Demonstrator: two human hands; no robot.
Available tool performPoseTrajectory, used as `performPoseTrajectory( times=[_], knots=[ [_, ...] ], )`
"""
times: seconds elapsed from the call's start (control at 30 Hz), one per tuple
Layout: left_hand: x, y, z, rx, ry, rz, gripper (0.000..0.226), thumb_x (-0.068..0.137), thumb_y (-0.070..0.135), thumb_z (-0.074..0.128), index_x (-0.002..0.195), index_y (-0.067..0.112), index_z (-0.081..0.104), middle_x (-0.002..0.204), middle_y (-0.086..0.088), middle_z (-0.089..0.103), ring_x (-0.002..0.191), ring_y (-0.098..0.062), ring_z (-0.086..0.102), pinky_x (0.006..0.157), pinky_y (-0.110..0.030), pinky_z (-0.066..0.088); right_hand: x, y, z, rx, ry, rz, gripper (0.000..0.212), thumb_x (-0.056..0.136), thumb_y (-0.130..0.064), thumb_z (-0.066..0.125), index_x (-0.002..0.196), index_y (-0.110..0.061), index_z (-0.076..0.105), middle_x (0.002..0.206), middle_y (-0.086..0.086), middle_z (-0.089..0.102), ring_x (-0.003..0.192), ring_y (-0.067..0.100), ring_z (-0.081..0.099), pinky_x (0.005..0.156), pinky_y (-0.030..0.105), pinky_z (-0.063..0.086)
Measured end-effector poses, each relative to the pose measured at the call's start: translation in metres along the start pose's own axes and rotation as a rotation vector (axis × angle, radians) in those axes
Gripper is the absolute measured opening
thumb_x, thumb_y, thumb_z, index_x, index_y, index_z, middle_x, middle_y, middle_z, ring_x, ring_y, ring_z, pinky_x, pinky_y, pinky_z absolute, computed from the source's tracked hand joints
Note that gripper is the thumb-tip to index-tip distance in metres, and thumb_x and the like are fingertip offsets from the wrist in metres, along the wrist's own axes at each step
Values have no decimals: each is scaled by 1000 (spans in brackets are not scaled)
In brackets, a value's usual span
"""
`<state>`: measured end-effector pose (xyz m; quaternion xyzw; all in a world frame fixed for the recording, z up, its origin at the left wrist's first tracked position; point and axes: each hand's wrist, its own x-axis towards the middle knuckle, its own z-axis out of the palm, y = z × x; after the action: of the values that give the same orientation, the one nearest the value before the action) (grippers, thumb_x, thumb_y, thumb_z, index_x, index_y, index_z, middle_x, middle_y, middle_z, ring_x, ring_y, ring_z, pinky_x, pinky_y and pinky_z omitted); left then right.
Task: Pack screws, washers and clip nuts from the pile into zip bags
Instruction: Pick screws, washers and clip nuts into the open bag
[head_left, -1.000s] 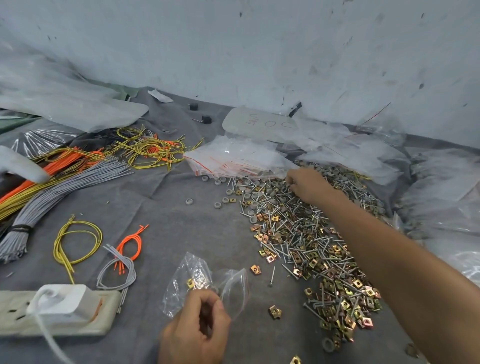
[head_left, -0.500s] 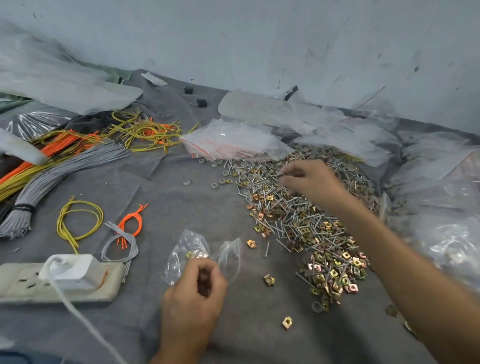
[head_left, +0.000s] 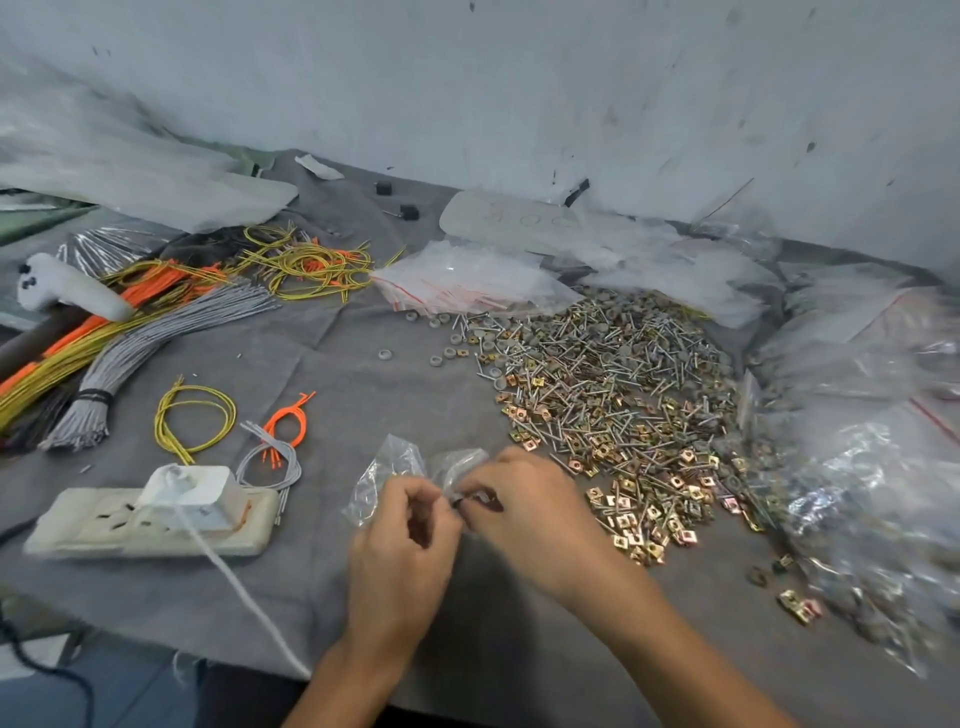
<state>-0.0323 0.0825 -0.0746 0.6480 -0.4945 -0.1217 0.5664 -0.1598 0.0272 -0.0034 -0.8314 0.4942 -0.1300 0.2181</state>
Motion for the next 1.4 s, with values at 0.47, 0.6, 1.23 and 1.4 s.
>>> performPoseTrajectory(
  times=[0.47,0.6,1.23,1.4],
  knots=[
    [5,-10,3,-63,-101,-41,11,83,38,60,92,35,55,68,12,64,58,-9,61,58,-29,47,-10,2,-18,291,152,83,10,83,-27,79,90,-31,72,79,-14,69,78,0,64,76,22,51],
    [6,-11,2,-127,-107,-73,11,80,42,58,91,37,57,61,8,62,53,-9,55,55,-16,39,0,-6,-14,154,52,67,14,89,-27,72,102,-32,73,98,-10,73,94,6,66,86,25,51],
    [7,-6,-2,-154,-97,-90,12,79,44,58,87,35,59,63,6,62,56,-13,58,55,-23,45,-4,2,-3,178,110,-41,18,92,-23,72,108,-27,64,100,-13,69,87,5,64,86,29,51],
    [5,-3,-3,-88,-109,-33,6,81,30,65,86,31,62,63,9,58,55,-9,55,56,-19,44,-7,19,-10,170,211,-86,33,92,-4,62,118,-25,67,107,-9,51,82,8,59,82,24,47]
  ],
)
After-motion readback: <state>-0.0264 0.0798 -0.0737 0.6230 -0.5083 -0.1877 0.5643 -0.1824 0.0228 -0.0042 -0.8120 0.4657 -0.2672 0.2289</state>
